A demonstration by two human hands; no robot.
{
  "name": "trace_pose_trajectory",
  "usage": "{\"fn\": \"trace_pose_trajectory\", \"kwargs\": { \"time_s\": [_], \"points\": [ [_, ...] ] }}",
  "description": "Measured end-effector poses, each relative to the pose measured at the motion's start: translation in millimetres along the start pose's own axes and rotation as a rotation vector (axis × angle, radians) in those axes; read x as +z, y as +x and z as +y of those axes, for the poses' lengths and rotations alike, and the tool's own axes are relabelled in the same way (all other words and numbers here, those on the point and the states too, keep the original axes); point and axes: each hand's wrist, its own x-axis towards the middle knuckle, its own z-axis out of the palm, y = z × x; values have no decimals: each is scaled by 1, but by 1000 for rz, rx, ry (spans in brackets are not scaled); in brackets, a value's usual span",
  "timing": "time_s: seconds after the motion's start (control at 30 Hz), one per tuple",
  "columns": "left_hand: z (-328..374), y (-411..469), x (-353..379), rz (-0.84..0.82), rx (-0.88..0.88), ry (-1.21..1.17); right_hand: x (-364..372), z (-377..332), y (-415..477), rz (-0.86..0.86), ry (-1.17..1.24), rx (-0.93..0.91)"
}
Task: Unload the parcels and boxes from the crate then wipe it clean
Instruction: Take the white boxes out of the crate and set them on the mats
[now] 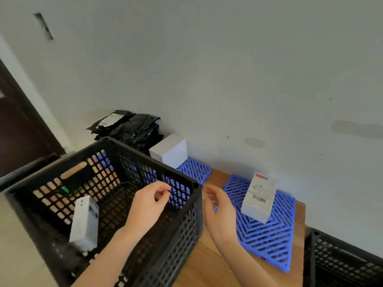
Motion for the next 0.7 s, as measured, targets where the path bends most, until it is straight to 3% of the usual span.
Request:
{"fn": "trace_pose_trajectory", "kwargs": {
  "time_s": [0.3,0.53,0.7],
  "points": [
    [-119,9,-91,-32,-221,142,131,-70,21,-175,-67,-108],
    [-215,32,-166,-358,-398,381,272,-78,21,-472,-271,-117],
    [-242,56,-187,-387,-232,635,350,-71,15,-651,-414,-147]
  ]
}}
